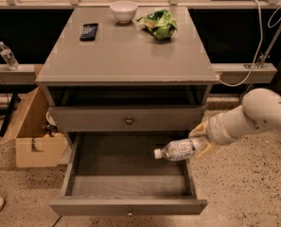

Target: Pick blue plastic bottle from middle drawer and place on counter

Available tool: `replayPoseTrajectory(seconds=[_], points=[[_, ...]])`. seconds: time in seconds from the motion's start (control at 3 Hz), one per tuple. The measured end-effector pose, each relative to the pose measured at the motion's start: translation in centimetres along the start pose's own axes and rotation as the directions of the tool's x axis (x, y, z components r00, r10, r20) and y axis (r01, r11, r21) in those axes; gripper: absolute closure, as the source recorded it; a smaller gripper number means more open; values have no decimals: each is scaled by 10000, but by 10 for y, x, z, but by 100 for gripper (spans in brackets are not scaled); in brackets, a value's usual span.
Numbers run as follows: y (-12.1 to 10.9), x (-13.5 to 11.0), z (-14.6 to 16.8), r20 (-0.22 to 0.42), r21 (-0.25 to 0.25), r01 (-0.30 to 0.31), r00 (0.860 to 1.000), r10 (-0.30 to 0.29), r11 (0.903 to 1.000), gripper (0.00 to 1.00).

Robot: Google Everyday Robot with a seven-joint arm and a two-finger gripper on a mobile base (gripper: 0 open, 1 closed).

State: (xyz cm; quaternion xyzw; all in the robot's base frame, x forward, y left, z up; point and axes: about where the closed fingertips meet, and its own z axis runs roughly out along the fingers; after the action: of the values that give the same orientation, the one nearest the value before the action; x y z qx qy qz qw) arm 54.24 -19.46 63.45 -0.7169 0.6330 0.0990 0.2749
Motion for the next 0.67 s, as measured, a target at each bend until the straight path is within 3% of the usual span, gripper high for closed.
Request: replayPoseTrajectory(seconds=[0.33, 0.67], points=[[-25, -26, -54, -469, 57, 61, 9989, -58, 10000, 100], [-28, -29, -60, -359, 150, 141, 9993, -136, 9998, 100]])
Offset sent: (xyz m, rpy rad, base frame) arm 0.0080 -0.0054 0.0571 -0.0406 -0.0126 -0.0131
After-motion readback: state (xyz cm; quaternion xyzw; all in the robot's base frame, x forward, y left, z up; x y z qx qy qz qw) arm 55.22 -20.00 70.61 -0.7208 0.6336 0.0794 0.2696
